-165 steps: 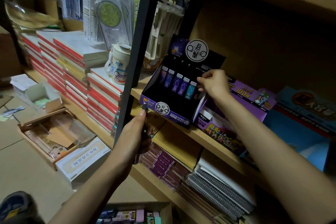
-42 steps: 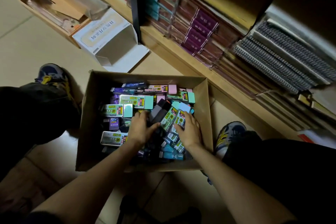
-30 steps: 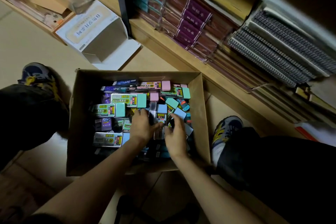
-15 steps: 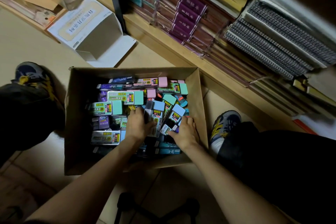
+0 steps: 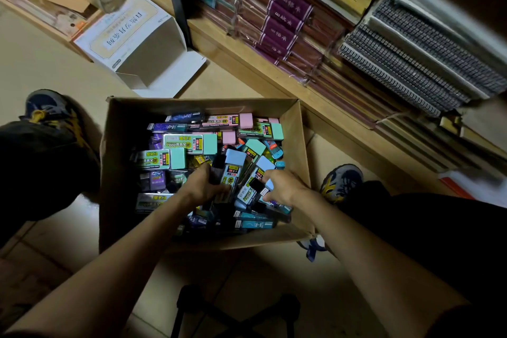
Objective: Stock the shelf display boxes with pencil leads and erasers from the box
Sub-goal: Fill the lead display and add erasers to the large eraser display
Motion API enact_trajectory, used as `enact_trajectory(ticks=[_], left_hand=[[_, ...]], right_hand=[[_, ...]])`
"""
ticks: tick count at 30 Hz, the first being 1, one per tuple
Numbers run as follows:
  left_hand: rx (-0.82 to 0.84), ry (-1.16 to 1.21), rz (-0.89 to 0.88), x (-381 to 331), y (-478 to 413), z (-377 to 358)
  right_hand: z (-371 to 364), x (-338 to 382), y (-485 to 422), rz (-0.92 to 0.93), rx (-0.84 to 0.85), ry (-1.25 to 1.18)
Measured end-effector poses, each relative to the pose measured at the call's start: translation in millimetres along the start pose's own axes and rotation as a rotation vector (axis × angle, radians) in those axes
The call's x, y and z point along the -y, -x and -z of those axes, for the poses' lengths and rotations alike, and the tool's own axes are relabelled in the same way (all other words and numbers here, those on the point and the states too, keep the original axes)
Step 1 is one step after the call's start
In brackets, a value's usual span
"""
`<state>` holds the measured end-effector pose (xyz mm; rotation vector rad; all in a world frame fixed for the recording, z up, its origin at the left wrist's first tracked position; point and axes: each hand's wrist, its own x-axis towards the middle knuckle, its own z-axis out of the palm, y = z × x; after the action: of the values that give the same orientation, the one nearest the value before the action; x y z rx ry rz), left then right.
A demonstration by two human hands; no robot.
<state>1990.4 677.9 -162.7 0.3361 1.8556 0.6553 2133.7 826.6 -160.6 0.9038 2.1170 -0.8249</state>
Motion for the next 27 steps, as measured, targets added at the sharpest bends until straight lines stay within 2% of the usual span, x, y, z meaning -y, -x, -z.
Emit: enact_trajectory(ticks=[3, 6, 10, 17, 22, 27], left_hand=[[0.085, 0.2, -0.008, 8, 4, -2], [0.119, 0.279, -0.027, 17, 6, -4], [0.072, 0.323, -0.039, 18, 8, -2], [0.109, 0.311, -0.174, -7, 15, 12], [0.137, 0.33, -0.215, -28, 26, 18], [0.184, 0.522, -0.244, -50, 45, 23]], right_hand=[[9, 0, 2, 0.055, 0.077, -0.046], [21, -1, 5, 0.099, 0.107, -0.159], [44, 2, 10, 0.15, 0.07, -0.279], [99, 23, 20, 0.279, 0.054, -0.406], [111, 35, 31, 0.298, 0.008, -0.745], [118, 44, 47, 0.282, -0.062, -0.97]])
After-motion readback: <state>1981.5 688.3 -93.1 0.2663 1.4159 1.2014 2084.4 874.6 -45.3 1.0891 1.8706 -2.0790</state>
